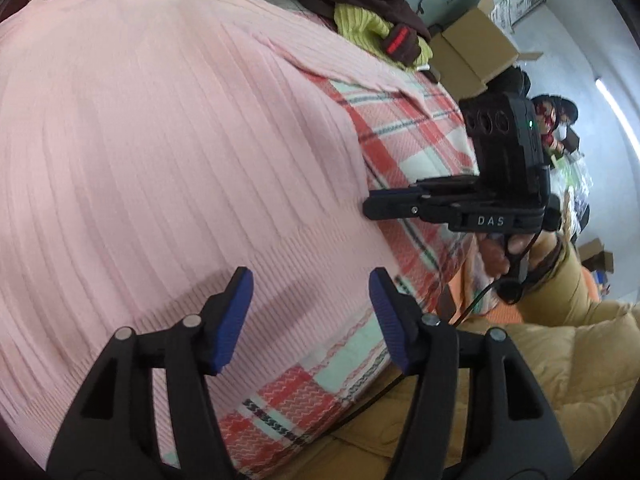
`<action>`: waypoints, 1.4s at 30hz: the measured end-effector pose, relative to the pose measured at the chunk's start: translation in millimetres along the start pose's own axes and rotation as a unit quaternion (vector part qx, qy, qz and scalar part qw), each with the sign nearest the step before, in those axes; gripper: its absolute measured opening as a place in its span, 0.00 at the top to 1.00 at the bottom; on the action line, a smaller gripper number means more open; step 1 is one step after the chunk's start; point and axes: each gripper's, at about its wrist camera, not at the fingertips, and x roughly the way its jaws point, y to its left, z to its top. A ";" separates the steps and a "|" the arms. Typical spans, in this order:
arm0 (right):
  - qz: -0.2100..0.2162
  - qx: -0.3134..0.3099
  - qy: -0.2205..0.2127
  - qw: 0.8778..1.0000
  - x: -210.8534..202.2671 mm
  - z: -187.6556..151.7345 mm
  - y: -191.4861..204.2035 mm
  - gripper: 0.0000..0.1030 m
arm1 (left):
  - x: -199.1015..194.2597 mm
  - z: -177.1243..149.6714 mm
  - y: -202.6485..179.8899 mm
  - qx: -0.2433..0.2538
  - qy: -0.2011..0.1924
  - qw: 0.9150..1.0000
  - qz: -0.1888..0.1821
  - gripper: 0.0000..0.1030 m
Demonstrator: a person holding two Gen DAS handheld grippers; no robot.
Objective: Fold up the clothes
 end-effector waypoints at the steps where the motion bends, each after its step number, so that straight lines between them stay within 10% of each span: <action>1: 0.003 -0.002 -0.012 1.000 -7.0 0.7 0.3 0.87 | 1.0 -3.1 -1.1 0.007 0.007 1.000 0.005 0.40; 3: 0.001 0.006 -0.055 0.998 -26.6 5.5 -3.6 0.57 | -2.7 -6.2 -0.1 0.009 0.007 1.000 0.005 0.40; 5: -0.016 0.039 -0.116 0.992 -49.3 14.4 -16.7 0.48 | -9.5 -3.6 2.3 0.010 -0.004 1.000 0.010 0.40; 12: 0.031 0.255 -0.200 0.946 -42.4 43.6 -80.2 0.44 | -28.8 35.2 11.4 0.006 -0.062 0.997 0.037 0.40; 26: -0.092 0.421 -0.354 0.830 -53.8 54.3 -118.8 0.40 | -14.4 72.2 38.6 -0.024 -0.068 0.997 0.032 0.39; 29: -0.128 0.391 -0.376 0.831 -55.0 66.4 -124.8 0.48 | -11.7 81.3 43.2 -0.020 -0.067 0.997 0.041 0.39; 31: -0.124 0.382 -0.362 0.842 -57.9 73.7 -138.2 0.90 | -10.2 88.6 47.2 -0.018 -0.067 0.996 0.047 0.39; 42: -0.246 0.101 -0.359 0.895 -123.2 163.2 -43.5 0.92 | 17.9 168.3 49.2 0.010 -0.097 0.995 0.029 0.39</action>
